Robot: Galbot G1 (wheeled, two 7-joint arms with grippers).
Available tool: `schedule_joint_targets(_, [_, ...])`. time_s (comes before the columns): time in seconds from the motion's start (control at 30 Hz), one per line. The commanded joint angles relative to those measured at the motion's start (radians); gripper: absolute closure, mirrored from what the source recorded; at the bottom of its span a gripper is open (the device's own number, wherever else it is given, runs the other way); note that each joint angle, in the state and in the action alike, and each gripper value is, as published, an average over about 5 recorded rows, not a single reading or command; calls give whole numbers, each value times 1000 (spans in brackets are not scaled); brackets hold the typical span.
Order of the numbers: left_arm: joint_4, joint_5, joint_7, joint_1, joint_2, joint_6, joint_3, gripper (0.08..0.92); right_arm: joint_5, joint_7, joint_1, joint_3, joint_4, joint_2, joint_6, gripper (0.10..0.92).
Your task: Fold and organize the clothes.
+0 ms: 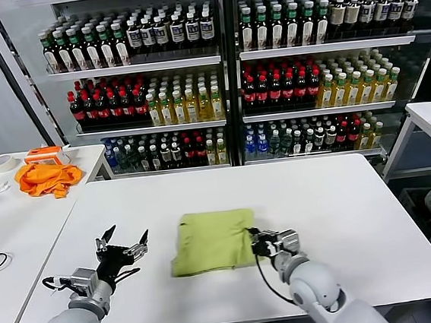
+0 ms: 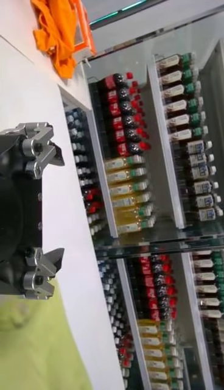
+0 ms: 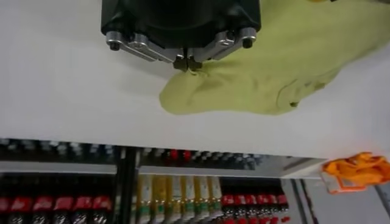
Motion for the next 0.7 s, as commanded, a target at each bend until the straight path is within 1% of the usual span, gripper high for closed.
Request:
schedule_joint_targets(0.03, [35,4,2,-11,2,-1,11,177,-172,-154,-63,180,-15,-65,63,919])
schedule_joint_targets(0.13, [38,4,7,-14,0,1,16,177,-168,-173,-64,190,-5,-71,58,919])
schedule_joint_targets(0.33, [51,2,13,-14,-7,3,21,177,-188,-178,-54,212,-42,-69,67,905])
schedule_joint_targets(0.43, [50,0,12,-11,-11,7,23,177,-189,-174,-50,241,-44,-71,70,843])
schedule_joint_targets(0.57, [44,-5,12,-15,-23,14,31,177,-180,-162,-65,282,-24,-73,81,722])
schedule_joint_targets(0.7, [51,-5,21,-37,-25,4,38,177,-189,-95,-100,315,15,-65,118,610])
